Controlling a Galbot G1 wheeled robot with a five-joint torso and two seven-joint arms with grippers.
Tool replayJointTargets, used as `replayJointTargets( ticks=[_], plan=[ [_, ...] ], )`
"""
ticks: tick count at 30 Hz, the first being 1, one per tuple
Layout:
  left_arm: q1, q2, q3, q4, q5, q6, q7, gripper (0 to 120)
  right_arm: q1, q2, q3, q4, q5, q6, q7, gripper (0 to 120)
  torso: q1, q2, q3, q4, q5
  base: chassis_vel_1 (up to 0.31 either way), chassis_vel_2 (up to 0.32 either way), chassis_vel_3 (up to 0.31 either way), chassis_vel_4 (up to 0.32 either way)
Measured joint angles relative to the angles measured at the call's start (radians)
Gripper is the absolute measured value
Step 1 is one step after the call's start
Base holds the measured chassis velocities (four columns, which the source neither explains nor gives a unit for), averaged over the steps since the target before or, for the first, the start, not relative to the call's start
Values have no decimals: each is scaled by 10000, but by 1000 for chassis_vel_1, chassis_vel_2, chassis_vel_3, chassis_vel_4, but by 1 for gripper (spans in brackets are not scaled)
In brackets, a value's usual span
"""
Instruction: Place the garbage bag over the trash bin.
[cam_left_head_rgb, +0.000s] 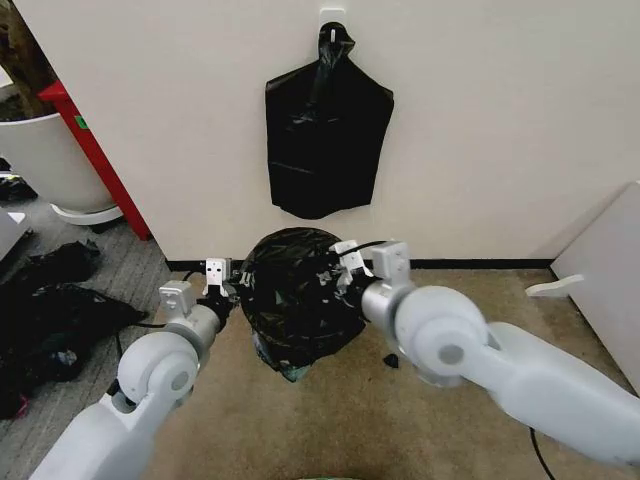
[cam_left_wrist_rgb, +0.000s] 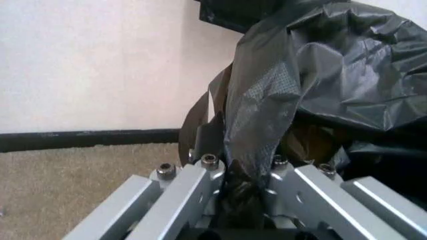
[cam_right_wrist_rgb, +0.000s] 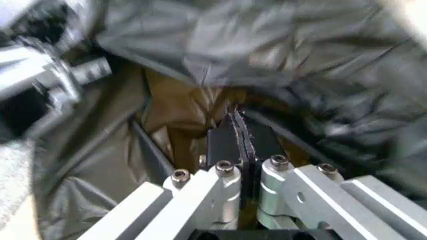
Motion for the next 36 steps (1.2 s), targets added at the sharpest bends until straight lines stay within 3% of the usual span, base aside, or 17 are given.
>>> replayJointTargets(
  ticks=[13,36],
  plan=[
    [436,-173,70,-191,825,-174,750,3,202,1187,-1078,-1338,-160,306,1032,0,0,0,-1,0,2,0,0,0,0],
    [782,-246,-144,-685,957,-236,1437,3,-27,1931,-1582,-3481,-266,460,1268,0,0,0,-1,-1,3,0,0,0,0]
  ],
)
